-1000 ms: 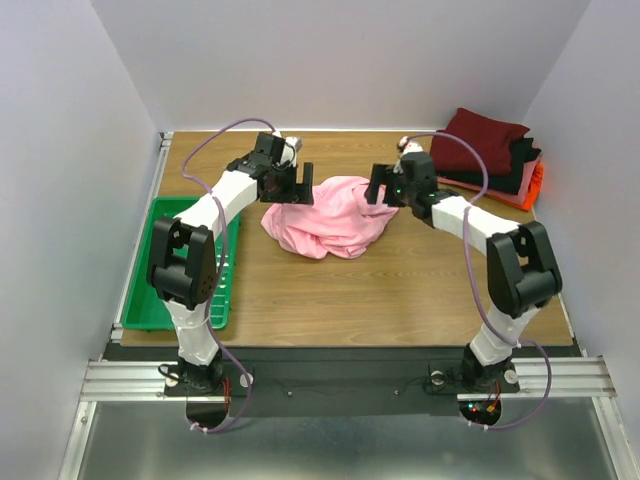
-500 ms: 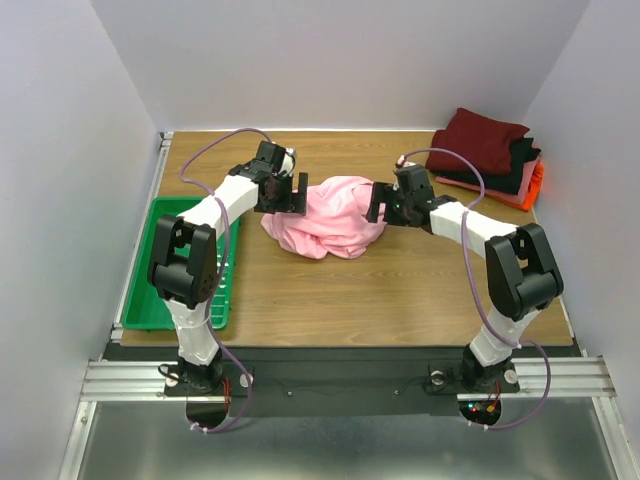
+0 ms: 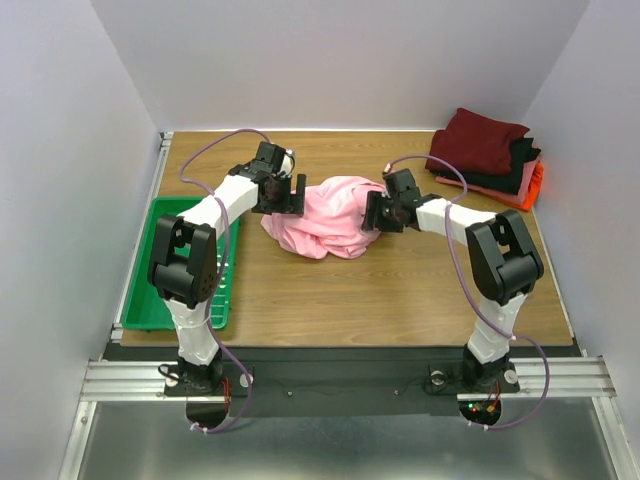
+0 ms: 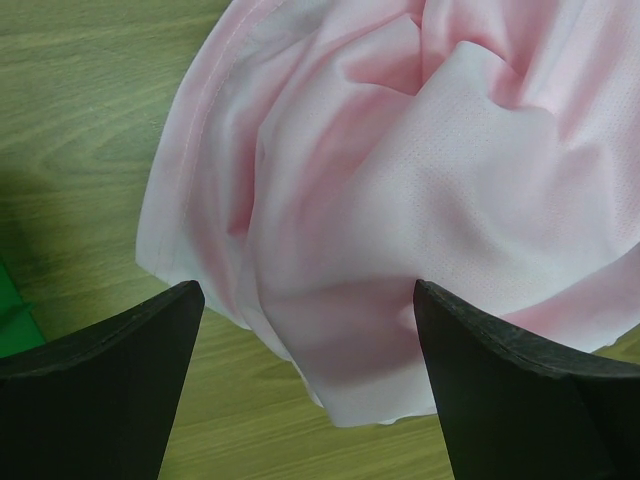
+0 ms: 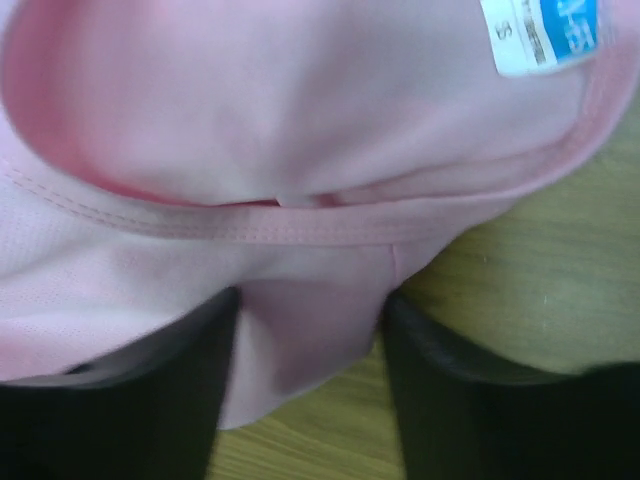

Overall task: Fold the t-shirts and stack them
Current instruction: Flatten the tshirt out

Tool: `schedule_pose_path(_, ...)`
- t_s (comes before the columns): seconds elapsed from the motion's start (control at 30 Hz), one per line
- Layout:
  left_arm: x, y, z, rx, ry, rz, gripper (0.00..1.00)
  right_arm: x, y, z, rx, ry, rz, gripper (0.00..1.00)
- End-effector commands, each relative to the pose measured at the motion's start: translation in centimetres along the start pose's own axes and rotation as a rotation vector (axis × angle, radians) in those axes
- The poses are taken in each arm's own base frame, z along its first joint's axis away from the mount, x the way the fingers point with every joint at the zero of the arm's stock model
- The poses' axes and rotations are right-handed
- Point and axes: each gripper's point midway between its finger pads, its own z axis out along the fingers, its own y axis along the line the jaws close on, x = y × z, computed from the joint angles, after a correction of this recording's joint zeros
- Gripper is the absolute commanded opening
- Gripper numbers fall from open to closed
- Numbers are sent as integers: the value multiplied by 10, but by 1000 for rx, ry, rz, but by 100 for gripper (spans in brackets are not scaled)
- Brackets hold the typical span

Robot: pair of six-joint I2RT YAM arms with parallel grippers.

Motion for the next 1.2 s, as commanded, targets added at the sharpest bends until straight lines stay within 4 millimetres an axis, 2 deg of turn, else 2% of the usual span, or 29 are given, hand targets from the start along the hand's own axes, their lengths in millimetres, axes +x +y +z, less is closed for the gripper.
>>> schedule_pose_path(0.0,-13,5,-9,-27,-43,10,99,-24,25,4,-85,-34,-4,53)
schedule_pose_path(0.07,-16,10,-10,-40,-53,4,99,-31,31,0,-100,-47,-10,39)
schedule_pose_path(0.1,-18,11,-10,-44,-60,5,99,-41,31,-3,-89,-72,-10,12)
schedule_pose_path(0.13,-22,12,-12,-43,-74,7,98,-46,30,-7,-75,-88,-7,1)
schedule_pose_path(0.23,-36,14,-20,-50,-117,27,99,-68,31,-30,-41,-149,-2,0)
schedule_pose_path(0.3,-45,15,-27,-56,-144,43,99,-75,29,-47,-5,-159,-2,0)
schedule_pose_path(0.37,-50,17,-31,-62,-162,62,99,-101,29,-78,41,-246,-3,0)
schedule_pose_path(0.4,-52,17,-33,-65,-171,68,99,-103,24,-89,74,-246,-6,0)
schedule_pose_path(0.47,-55,20,-33,-71,-180,71,99,-129,21,-127,130,-348,3,0)
schedule_pose_path(0.5,-56,21,-31,-73,-182,74,99,-130,17,-139,163,-357,14,0)
schedule_pose_path(0.57,-55,23,-30,-79,-171,89,99,-150,11,-178,217,-451,35,0)
schedule_pose_path(0.67,-56,18,-33,-47,-192,118,99,-168,5,-210,275,-538,51,0)
schedule_pose_path(0.7,-51,17,-31,-31,-185,141,99,-178,7,-222,283,-569,50,0)
schedule_pose_path(0.73,-52,9,-35,13,-198,151,99,-185,5,-228,307,-590,53,0)
schedule_pose_path(0.8,-47,-2,-35,83,-196,192,99,-196,2,-229,339,-604,50,0)
schedule_pose_path(0.9,-42,-18,-41,177,-201,213,99,-201,-4,-216,370,-590,45,0)
schedule_pose_path(1.0,-29,-34,-39,273,-163,232,99,-207,-12,-191,399,-557,43,0)
schedule_pose_path(1.03,-26,-41,-40,311,-157,241,99,-206,-15,-175,408,-531,37,0)
schedule_pose_path(1.1,-18,-47,-34,347,-130,250,99,-215,-14,-164,408,-528,37,0)
schedule_pose_path(1.13,-15,-55,-35,391,-116,254,99,-214,-21,-142,427,-496,36,0)
schedule_pose_path(1.17,-11,-59,-31,414,-95,251,99,-221,-19,-139,418,-502,41,0)
